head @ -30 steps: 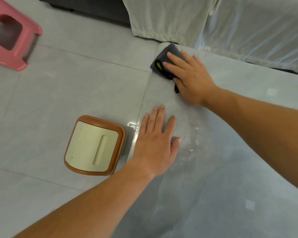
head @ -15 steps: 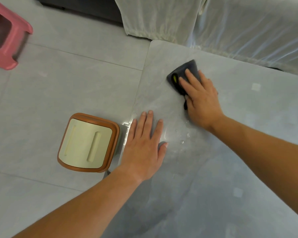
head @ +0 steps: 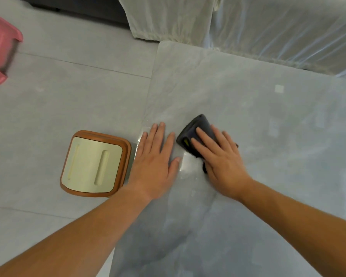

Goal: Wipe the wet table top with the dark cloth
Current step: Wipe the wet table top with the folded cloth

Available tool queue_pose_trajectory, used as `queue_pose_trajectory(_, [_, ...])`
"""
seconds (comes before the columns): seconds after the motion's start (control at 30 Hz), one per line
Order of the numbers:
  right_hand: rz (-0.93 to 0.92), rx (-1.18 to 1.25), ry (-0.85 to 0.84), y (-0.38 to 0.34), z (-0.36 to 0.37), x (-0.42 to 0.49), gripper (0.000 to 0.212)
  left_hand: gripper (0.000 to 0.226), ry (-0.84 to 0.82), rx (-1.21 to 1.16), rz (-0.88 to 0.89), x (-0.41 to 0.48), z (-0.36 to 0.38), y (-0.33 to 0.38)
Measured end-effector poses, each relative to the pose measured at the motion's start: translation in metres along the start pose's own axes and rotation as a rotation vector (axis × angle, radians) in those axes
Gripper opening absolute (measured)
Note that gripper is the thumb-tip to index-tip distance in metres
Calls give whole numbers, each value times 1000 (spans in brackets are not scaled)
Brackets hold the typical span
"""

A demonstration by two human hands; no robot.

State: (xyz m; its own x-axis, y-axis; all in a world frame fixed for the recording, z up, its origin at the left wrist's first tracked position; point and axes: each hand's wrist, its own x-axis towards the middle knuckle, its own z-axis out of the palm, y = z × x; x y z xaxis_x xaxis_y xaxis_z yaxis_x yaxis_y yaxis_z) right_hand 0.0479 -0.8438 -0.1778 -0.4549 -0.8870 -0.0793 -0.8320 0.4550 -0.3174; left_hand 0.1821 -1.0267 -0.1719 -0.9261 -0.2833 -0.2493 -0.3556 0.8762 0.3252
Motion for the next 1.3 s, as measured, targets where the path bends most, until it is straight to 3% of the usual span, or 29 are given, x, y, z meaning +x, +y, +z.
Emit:
queue_pose_trajectory(0.07, [-98,-16,-48,6,-3,-11,58,68,16,-12,-14,-6,-1,-3])
queue_pose_trajectory(0.13, [-64,-29,-28,18,-8,1,57,68,16,-1,-29,-17,0,-5])
queue_pose_trajectory(0.23, [269,62,58,19,-14,29,57,69,-24,50,-28,-43,6,-3])
queue_pose_trajectory(0.3, [395,89,110,-2,-8,34,57,69,-37,71,-31,-54,11,1])
queue_pose_trajectory(0.37, [319,44,115,-22,3,21,58,69,-44,58,-45,-57,13,4])
queue_pose_trajectory(0.5, [-35,-6,22,-15,8,2,56,68,-41,46,-74,-55,12,8])
queue_pose_trajectory(0.57, [-73,-36,22,1,-1,27,54,67,-33,49,-65,-56,13,7])
queue_pose_trajectory(0.7, [320,45,99,-12,-12,118,56,65,-37,16,-66,-56,14,3])
queue_pose_trajectory(0.77, [222,27,99,-30,-5,138,58,65,-43,-7,-66,-58,12,2])
queue_pose_trajectory(0.87, [-208,-90,-21,-43,11,112,63,66,-56,-60,-78,-64,8,1])
queue_pose_trajectory(0.97, [-393,-128,-158,-26,5,102,59,66,-49,-51,-93,-75,6,2])
queue_pose_trajectory(1.03, [-295,-116,-85,-8,-2,122,58,65,-45,-24,-84,-82,10,3])
queue_pose_trajectory(1.1, [-32,-23,-3,-5,-9,139,55,66,-53,-12,-76,-87,14,3])
queue_pose_trajectory(1.17, [96,18,43,-21,-4,134,56,66,-47,-5,-65,-89,16,2])
queue_pose_trajectory(1.23, [-34,-3,41,-37,7,104,59,66,-50,-5,-57,-90,17,1])
queue_pose_trajectory(1.3, [-247,-57,-64,-38,11,62,61,66,-58,-9,-76,-93,16,1])
